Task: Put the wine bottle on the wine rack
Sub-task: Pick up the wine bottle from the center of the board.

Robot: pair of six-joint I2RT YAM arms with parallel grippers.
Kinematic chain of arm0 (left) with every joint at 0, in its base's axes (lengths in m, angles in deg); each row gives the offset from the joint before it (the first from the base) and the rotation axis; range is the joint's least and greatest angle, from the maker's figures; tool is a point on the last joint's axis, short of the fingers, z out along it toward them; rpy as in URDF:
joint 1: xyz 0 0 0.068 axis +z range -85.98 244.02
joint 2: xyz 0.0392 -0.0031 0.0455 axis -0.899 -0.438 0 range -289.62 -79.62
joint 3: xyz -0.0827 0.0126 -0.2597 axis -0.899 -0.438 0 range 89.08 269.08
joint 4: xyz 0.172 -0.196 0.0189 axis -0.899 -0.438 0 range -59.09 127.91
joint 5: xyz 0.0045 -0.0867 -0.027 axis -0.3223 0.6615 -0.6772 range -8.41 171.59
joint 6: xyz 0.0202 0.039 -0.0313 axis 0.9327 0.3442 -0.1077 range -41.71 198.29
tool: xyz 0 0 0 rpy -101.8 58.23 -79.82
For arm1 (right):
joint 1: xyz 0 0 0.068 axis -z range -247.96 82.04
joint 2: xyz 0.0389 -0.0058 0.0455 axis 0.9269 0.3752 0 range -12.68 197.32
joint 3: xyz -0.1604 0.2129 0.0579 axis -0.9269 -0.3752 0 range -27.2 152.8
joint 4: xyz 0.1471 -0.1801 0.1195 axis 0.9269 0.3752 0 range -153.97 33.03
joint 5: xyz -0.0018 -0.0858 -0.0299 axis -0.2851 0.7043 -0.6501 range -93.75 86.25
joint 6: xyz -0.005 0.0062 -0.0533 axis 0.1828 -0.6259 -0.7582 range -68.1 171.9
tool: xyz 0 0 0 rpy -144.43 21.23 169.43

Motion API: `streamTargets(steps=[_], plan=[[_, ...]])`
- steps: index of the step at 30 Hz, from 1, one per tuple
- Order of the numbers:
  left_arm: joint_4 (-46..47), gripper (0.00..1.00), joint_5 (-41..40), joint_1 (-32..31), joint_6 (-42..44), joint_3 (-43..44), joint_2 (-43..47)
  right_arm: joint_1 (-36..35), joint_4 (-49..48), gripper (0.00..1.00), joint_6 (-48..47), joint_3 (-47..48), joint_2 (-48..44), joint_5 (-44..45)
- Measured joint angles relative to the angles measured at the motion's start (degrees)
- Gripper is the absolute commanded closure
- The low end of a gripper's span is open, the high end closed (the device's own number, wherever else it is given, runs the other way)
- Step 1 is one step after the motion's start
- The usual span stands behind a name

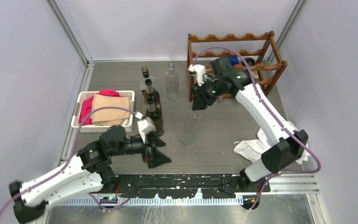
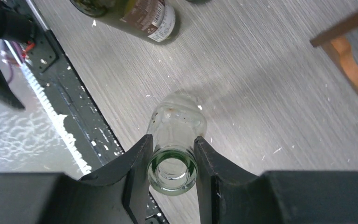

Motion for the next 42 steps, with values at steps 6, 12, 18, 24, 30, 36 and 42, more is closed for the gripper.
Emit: streamTargets(steps=[6,12,18,24,30,36,42], plan=[[-0.74,0.09,-19.41,-27.23,13.77,10.51,-15.34,16.63,2.36,0.99,-1.7,-4.98,-5.68,-13.53],[6.99,0.06,-34.1,-30.91,26.69,11.13,-28.33,27.19,3.54,0.99,-3.63,-10.1,-6.93,-23.78],[24.9,0.04,-39.39,-29.59,37.38,5.2,-38.21,33.79,4.81,0.99,-6.78,-16.04,-6.95,-29.75],[35.65,0.01,-35.1,-21.86,38.38,5.4,-45.2,37.64,6.75,0.99,-11.04,-18.25,-6.75,-32.68],[39.93,0.0,-28.65,-16.33,35.41,7.58,-51.34,37.94,7.63,0.99,-13.73,-18.95,-6.1,-33.99],[41.4,0.0,-21.18,-13.03,30.58,8.2,-55.15,37.94,8.59,0.99,-15.56,-19.26,-5.6,-34.56],[44.44,0.17,-19.63,-12.94,28.0,8.31,-59.58,38.03,10.08,0.99,-17.4,-19.26,-3.87,-35.21]])
